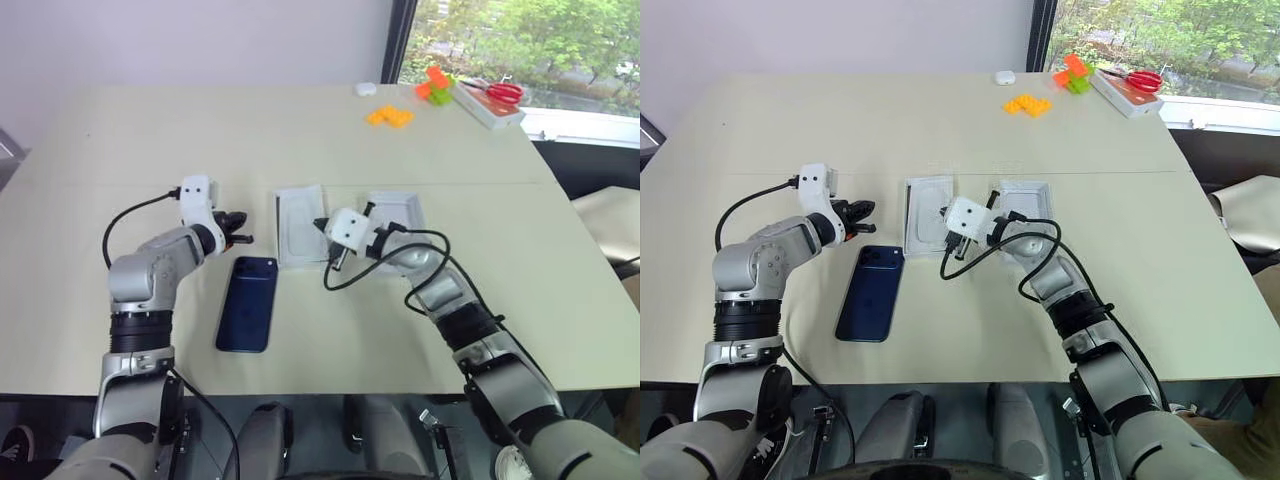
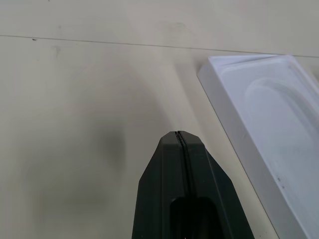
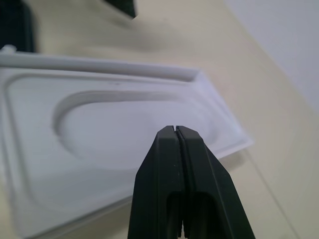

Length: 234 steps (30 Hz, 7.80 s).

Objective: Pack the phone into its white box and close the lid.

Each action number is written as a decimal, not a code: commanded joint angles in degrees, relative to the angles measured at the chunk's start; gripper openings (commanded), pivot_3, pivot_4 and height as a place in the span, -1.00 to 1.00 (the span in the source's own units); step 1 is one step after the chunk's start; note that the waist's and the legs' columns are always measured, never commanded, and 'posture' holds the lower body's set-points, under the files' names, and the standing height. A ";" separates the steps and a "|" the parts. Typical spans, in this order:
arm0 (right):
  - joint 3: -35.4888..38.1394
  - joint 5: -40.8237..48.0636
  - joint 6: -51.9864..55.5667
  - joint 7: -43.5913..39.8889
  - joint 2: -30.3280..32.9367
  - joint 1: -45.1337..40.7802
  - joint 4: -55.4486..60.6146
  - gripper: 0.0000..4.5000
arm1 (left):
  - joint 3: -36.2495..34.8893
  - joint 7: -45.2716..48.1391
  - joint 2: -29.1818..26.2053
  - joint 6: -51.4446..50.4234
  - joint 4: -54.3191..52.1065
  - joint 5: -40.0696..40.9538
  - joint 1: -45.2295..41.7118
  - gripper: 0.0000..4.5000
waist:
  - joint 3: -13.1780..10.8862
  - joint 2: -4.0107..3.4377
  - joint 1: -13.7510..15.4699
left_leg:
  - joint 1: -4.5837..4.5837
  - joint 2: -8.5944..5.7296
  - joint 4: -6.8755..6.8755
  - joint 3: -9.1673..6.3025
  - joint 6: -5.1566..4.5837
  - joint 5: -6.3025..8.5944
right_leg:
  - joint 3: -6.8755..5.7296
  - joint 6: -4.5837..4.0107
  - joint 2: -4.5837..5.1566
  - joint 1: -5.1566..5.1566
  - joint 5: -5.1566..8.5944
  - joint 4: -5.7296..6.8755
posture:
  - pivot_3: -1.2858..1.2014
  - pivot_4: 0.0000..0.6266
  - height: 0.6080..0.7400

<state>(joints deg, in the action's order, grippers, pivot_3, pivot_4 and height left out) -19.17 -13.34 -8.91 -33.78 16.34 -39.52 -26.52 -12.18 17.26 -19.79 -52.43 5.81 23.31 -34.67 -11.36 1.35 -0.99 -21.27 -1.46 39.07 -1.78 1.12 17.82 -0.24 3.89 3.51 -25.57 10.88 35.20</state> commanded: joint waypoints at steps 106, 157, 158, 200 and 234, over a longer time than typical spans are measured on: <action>12.44 25.38 22.71 -16.75 4.34 2.36 26.28 -0.97 | 1.83 10.55 -10.00 -1.81 -11.39 4.31 2.68 -1.00 | 0.05 -0.02 -1.15 | 0.00 0.09 -0.02 -0.06 0.07 -0.04 | 0.01 -0.13 -0.05 -0.03 -0.09 0.08 | 0.03 -0.52 1.00; -11.50 -10.76 -26.17 -9.85 6.93 5.44 8.26 -0.99 | -7.19 -9.63 -27.39 -40.07 -10.33 55.95 15.80 1.00 | 0.06 -0.01 -1.08 | 0.32 0.13 0.02 -0.07 0.27 -0.17 | 0.04 -0.15 -0.20 0.18 -0.07 0.16 | 0.03 -0.52 1.00; -11.89 -11.73 -26.91 -9.19 6.94 5.36 7.82 -0.99 | -6.89 -10.12 -27.02 -40.07 -10.45 55.77 16.01 1.00 | 0.06 -0.01 -1.06 | 0.34 0.12 0.02 -0.07 0.27 -0.17 | 0.04 -0.15 -0.20 0.21 -0.07 0.16 | 0.03 -0.52 1.00; -14.73 -21.01 -33.39 1.55 7.63 -0.90 -0.84 -0.99 | 10.50 -32.65 -32.80 -20.05 -11.33 89.69 19.72 1.00 | 0.58 0.52 -1.43 | 1.85 0.36 -0.92 -0.05 0.39 -0.24 | 0.26 -0.61 -0.59 1.23 0.34 -0.10 | 0.03 -0.52 1.00; -17.01 -28.25 -34.95 0.29 10.33 -0.24 1.58 -0.99 | 13.30 -36.93 -22.31 -14.70 -12.28 89.69 12.79 1.00 | 0.89 0.90 -0.10 | 1.97 0.40 -1.00 -0.02 0.34 -0.21 | 0.21 -0.47 -0.70 1.39 0.54 -0.23 | 0.03 -0.52 1.00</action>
<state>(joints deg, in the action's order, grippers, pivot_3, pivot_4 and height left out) -33.63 -40.24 -44.08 -34.19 29.04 -40.59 -23.92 2.20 -21.46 -44.19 -67.24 -4.52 111.77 -19.41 -10.48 2.25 -1.09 -19.30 -1.06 38.07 -1.82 1.46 17.60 -0.03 3.42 2.80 -24.18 11.42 34.97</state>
